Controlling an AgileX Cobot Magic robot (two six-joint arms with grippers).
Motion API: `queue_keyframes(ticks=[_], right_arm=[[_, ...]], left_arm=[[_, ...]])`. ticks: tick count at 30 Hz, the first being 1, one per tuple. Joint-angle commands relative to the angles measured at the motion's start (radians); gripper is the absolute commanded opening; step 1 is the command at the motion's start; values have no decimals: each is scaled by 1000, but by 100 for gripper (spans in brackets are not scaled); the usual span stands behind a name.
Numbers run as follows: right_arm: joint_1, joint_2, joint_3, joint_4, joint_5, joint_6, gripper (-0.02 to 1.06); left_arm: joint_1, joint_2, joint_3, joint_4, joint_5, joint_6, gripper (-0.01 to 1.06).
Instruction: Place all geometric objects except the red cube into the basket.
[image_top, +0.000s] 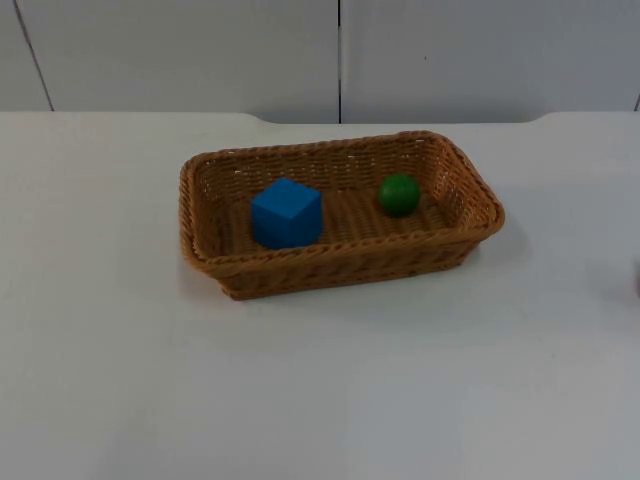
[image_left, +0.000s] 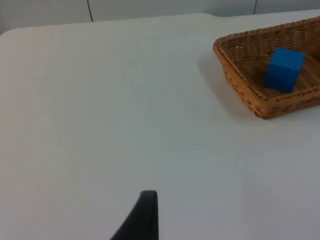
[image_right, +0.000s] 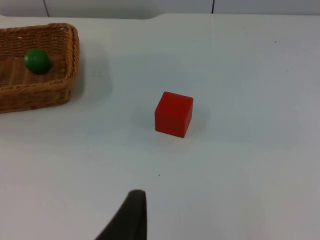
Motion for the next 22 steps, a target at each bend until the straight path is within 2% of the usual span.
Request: queue_keyframes(ticks=[1,17,22], right_arm=[[-5,-3,1,2,-8,-1,105],[-6,-3,1,2,-8,2,105],[-6,-3,1,2,-8,2,105]], left_arm=[[1,-5,5,0,3,1,97],[1,-5,5,0,3,1,97],[54,-5,5,2,3,1,97]])
